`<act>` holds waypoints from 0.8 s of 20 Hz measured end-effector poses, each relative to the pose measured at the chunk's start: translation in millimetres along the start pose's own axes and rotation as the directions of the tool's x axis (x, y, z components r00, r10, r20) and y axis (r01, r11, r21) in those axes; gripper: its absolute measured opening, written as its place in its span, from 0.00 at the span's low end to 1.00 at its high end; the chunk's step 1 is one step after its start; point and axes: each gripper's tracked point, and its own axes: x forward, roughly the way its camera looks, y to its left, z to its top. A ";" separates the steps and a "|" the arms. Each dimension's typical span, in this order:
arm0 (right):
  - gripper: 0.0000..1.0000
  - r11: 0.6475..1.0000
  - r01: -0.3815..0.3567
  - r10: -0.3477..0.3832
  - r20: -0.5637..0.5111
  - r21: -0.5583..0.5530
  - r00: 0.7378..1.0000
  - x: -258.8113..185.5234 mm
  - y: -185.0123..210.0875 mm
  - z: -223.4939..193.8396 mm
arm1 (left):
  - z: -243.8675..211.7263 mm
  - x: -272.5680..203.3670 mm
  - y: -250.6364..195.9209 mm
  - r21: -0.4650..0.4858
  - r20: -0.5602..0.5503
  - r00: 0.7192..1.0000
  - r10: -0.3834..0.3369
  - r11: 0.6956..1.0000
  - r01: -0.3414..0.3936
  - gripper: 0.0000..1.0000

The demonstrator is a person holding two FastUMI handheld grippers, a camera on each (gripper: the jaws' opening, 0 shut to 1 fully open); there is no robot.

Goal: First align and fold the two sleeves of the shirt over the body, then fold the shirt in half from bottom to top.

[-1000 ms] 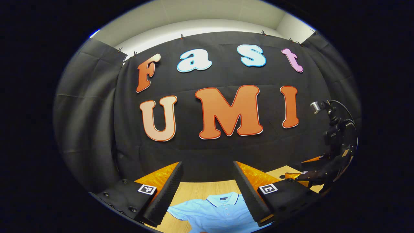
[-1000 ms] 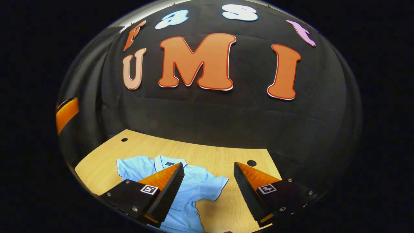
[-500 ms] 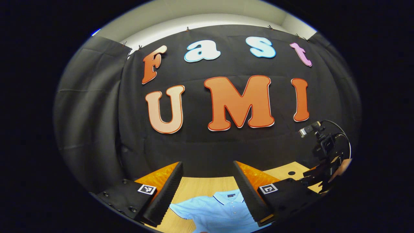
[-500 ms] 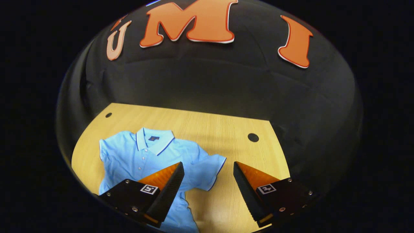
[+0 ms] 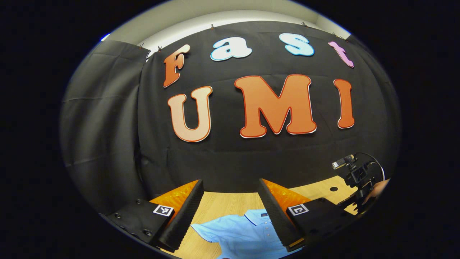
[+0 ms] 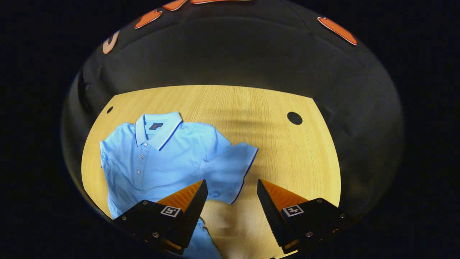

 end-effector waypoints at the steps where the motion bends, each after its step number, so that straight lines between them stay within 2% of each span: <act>1: 0.87 1.000 0.003 -0.003 -0.020 0.004 1.000 5.3 -2.7 -3.7 | 5.6 -0.4 -1.2 -0.002 0.019 1.000 0.000 1.000 0.000 1.00; 5: 0.82 0.999 0.043 -0.042 -0.100 0.008 0.994 30.4 -13.3 -18.5 | 15.6 -4.2 -10.4 0.005 0.062 0.998 -0.021 1.000 0.020 0.99; 8: 0.78 0.999 0.026 -0.020 -0.148 0.040 0.989 43.1 -11.0 -24.7 | 14.6 -2.9 -13.0 0.006 0.055 0.998 -0.025 1.000 0.025 1.00; 13: 0.65 0.997 0.024 -0.010 -0.192 0.074 0.981 58.8 -3.4 -34.4 | 13.2 -5.5 -10.7 0.005 0.046 0.999 -0.019 1.000 0.019 1.00; 16: 0.40 0.991 0.027 -0.001 -0.196 0.131 0.981 59.0 0.1 -36.4 | 12.6 -7.4 -8.1 -0.001 0.044 0.999 -0.010 1.000 0.010 0.99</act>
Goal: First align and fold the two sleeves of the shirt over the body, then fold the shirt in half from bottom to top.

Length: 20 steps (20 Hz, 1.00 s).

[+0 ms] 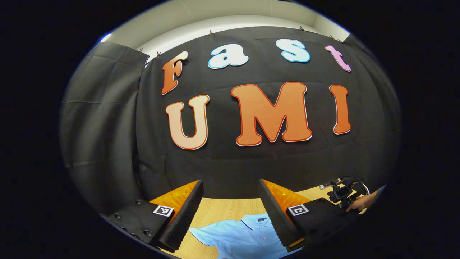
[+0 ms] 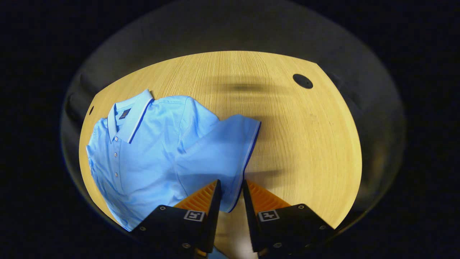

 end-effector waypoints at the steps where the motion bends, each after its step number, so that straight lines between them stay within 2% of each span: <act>1: 0.34 1.000 -0.019 0.019 -0.007 0.017 1.000 1.3 5.4 -1.1 | -0.3 -1.0 2.4 -0.003 -0.002 1.000 0.005 1.000 -0.005 0.98; 2: 0.28 0.999 -0.027 0.027 0.001 0.037 1.000 -0.1 7.6 1.2 | -1.2 -1.9 5.0 -0.008 -0.002 1.000 0.008 1.000 -0.008 1.00; 3: 0.16 0.997 -0.039 0.038 0.016 0.061 0.999 -1.8 8.5 5.3 | 0.0 -3.2 7.3 -0.011 -0.001 1.000 0.011 1.000 -0.011 1.00; 5: 0.06 0.989 -0.094 0.090 0.038 0.114 0.995 -11.0 15.9 11.5 | 1.0 -7.3 12.3 -0.016 0.001 1.000 0.018 1.000 -0.018 0.99; 11: 0.02 0.970 -0.200 0.188 0.098 0.134 0.977 -29.8 47.3 24.5 | 2.2 -19.7 30.5 -0.040 0.009 0.999 0.039 0.998 -0.039 1.00; 15: 0.03 0.995 -0.071 0.065 0.085 0.065 0.994 -15.0 23.4 15.0 | -0.8 -31.2 43.9 -0.047 0.001 0.998 0.058 0.997 -0.058 1.00; 16: 0.06 0.997 -0.054 0.050 0.072 0.055 0.996 -13.6 19.9 12.5 | -5.1 -32.9 45.5 -0.047 -0.004 0.998 0.064 0.997 -0.064 1.00; 19: 0.58 0.998 -0.016 0.012 0.059 0.061 0.998 -5.2 11.5 11.7 | -7.2 -35.9 51.9 -0.043 -0.018 0.997 0.079 0.996 -0.080 1.00; 20: 0.59 0.998 -0.007 0.004 0.048 0.068 0.999 -0.5 10.4 10.8 | -7.0 -37.3 53.6 -0.039 -0.015 0.996 0.086 0.996 -0.086 1.00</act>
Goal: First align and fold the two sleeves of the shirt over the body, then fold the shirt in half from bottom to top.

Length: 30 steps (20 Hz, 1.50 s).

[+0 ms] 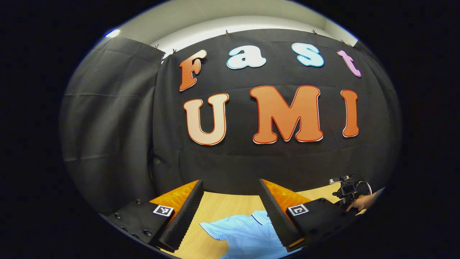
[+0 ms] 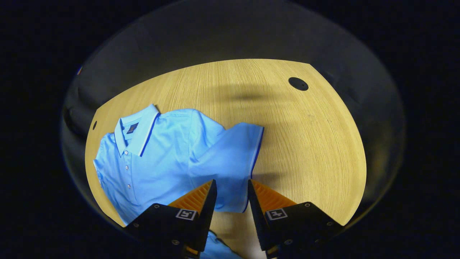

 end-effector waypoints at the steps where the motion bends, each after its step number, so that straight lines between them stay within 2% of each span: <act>1: 0.56 1.000 -0.004 0.004 -0.018 0.010 1.000 2.5 1.2 -3.6 | 2.2 0.1 0.7 0.006 0.002 1.000 0.004 1.000 -0.004 1.00; 3: 0.48 1.000 0.007 -0.006 -0.028 0.028 1.000 4.0 -0.6 -2.4 | 1.7 1.8 -0.9 0.018 -0.003 1.000 0.000 1.000 0.000 1.00; 5: 0.18 0.998 -0.011 0.014 -0.043 0.058 0.999 3.5 1.9 -3.9 | 4.4 2.1 -5.4 0.026 0.002 1.000 -0.008 1.000 0.008 0.99; 8: 0.03 0.987 -0.080 0.083 -0.016 0.139 0.996 -4.3 10.5 5.4 | 6.3 2.3 -11.2 0.035 0.006 1.000 -0.025 0.999 0.025 0.99; 12: 0.02 0.970 -0.182 0.171 0.080 0.164 0.982 -25.4 24.3 28.3 | 6.1 2.2 -14.9 0.026 0.004 0.999 -0.042 0.999 0.042 0.99; 17: 0.02 0.955 -0.270 0.258 0.107 0.120 0.960 -36.3 61.2 30.7 | 1.7 -0.3 -7.9 0.012 -0.002 0.999 -0.043 0.999 0.043 1.00; 21: 0.02 0.951 -0.308 0.302 0.113 0.038 0.946 -44.5 97.2 26.4 | -6.0 -0.1 9.0 0.008 -0.019 1.000 -0.023 1.000 0.023 0.99; 27: 0.02 0.956 -0.283 0.290 0.087 -0.082 0.953 -43.7 135.2 1.7 | -37.0 20.6 41.1 -0.023 -0.122 0.992 -0.039 0.999 0.037 1.00; 30: 0.03 0.936 -0.333 0.342 0.074 -0.113 0.937 -52.8 160.2 -5.8 | -58.4 37.4 60.4 -0.069 -0.186 0.981 -0.059 0.997 0.046 0.99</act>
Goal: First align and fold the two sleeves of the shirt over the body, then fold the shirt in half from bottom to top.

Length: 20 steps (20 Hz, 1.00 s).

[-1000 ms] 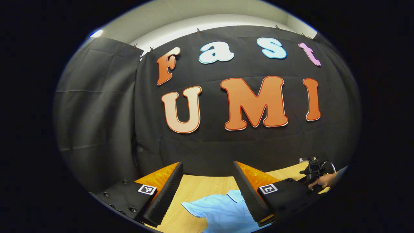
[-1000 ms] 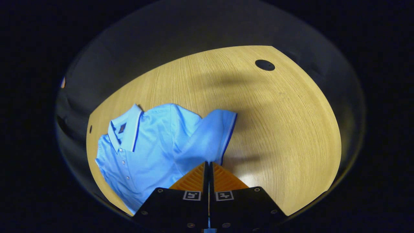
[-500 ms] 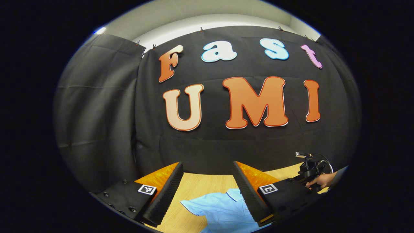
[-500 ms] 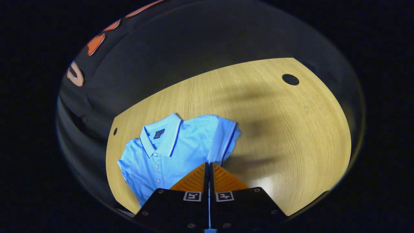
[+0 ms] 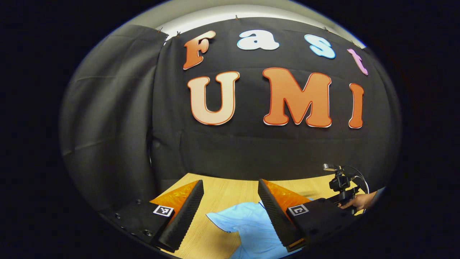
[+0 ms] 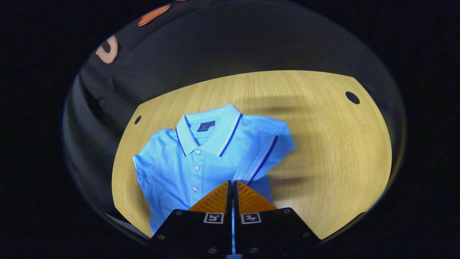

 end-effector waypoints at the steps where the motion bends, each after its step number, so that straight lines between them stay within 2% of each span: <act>1: 0.06 1.000 -0.014 0.014 0.002 -0.007 1.000 0.4 7.9 -2.7 | -7.7 7.1 6.6 -0.015 -0.030 1.000 -0.002 1.000 0.002 0.99; 4: 0.17 0.998 -0.032 0.033 0.012 -0.063 0.999 -1.6 26.1 -9.2 | -47.3 33.7 18.4 -0.093 -0.165 0.985 -0.044 0.995 0.028 0.98; 7: 0.35 0.992 -0.027 0.030 0.028 -0.122 0.999 -10.3 34.5 -13.8 | -83.6 59.5 26.9 -0.169 -0.297 0.949 -0.101 0.984 0.052 0.97; 9: 0.40 0.991 0.011 -0.004 0.053 -0.134 0.999 -17.0 31.7 -13.2 | -102.9 80.5 26.9 -0.188 -0.356 0.924 -0.137 0.980 0.073 0.97; 10: 0.51 0.992 0.021 -0.012 0.075 -0.123 0.997 -22.2 31.1 -11.4 | -119.1 90.7 25.3 -0.208 -0.393 0.906 -0.157 0.975 0.078 0.97; 11: 0.46 0.994 0.024 -0.014 0.095 -0.107 0.995 -30.0 30.3 -9.2 | -136.2 96.6 26.5 -0.229 -0.448 0.879 -0.165 0.971 0.065 0.97; 12: 0.48 0.995 0.031 -0.021 0.116 -0.092 0.993 -35.7 28.0 -7.0 | -152.9 103.6 27.2 -0.250 -0.503 0.847 -0.172 0.967 0.048 0.97; 16: 0.66 0.994 0.100 -0.088 0.198 -0.050 0.976 -68.5 7.0 -2.0 | -214.3 122.9 34.5 -0.323 -0.691 0.694 -0.205 0.945 -0.043 0.99; 18: 0.74 0.992 0.127 -0.119 0.235 -0.017 0.965 -86.3 -3.9 0.0 | -239.3 130.0 36.1 -0.332 -0.745 0.632 -0.213 0.940 -0.075 0.99; 19: 0.77 0.990 0.138 -0.133 0.254 0.000 0.958 -95.5 -8.2 0.0 | -251.2 133.2 39.1 -0.325 -0.771 0.602 -0.209 0.942 -0.090 0.96; 20: 0.78 0.989 0.146 -0.144 0.268 0.012 0.953 -99.0 -11.4 -1.6 | -261.2 138.1 39.3 -0.319 -0.790 0.577 -0.208 0.943 -0.098 0.99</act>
